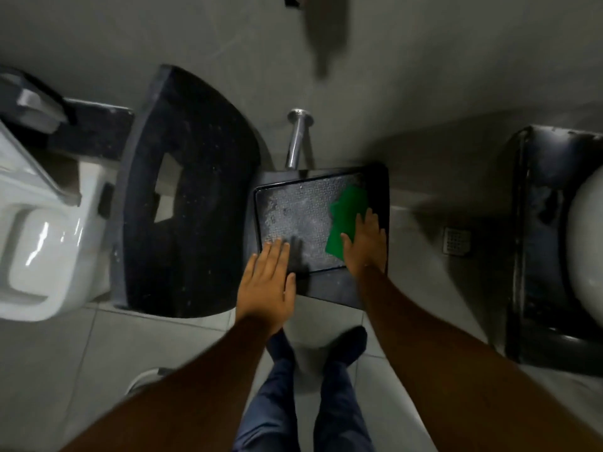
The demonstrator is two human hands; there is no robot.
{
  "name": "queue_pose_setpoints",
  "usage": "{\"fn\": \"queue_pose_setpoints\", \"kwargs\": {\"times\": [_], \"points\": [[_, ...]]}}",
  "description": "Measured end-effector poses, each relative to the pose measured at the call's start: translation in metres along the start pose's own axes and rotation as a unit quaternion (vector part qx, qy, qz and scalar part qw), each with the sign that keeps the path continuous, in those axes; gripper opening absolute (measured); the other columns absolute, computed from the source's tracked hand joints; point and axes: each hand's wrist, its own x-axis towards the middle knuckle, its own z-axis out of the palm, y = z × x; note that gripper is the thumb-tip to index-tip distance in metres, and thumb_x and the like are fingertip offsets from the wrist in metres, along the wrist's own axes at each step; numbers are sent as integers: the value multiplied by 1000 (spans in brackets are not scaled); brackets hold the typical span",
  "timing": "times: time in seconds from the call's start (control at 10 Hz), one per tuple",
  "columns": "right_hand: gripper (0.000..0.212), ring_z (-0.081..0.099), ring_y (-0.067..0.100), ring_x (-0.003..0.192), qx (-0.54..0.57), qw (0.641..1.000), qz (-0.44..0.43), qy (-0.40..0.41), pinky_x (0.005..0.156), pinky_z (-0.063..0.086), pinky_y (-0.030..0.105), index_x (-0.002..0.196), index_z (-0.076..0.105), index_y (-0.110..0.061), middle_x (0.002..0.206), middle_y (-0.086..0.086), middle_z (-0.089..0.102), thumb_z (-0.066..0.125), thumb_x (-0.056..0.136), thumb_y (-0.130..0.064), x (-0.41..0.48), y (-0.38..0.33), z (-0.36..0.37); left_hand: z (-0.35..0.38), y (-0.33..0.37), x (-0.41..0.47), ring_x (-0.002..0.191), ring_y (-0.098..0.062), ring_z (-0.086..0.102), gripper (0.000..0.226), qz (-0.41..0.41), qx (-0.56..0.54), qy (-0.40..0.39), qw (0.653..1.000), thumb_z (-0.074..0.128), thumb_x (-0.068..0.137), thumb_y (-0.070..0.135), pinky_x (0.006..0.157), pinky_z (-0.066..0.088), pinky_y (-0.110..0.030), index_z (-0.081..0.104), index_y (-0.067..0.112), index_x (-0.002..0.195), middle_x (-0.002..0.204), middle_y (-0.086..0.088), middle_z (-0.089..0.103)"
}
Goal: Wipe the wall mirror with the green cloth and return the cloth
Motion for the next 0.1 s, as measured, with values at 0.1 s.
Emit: {"fn": "queue_pose_setpoints", "kwargs": {"times": [0.1], "points": [[70, 4, 27, 169, -9, 998, -44, 43, 136, 14, 46, 172, 16, -14, 182, 10, 0, 41, 113, -44, -24, -4, -39, -32, 15, 7, 172, -19, -7, 72, 20, 12, -8, 1000, 21, 115, 49, 137, -8, -41, 3, 21, 179, 187, -1, -2]]}}
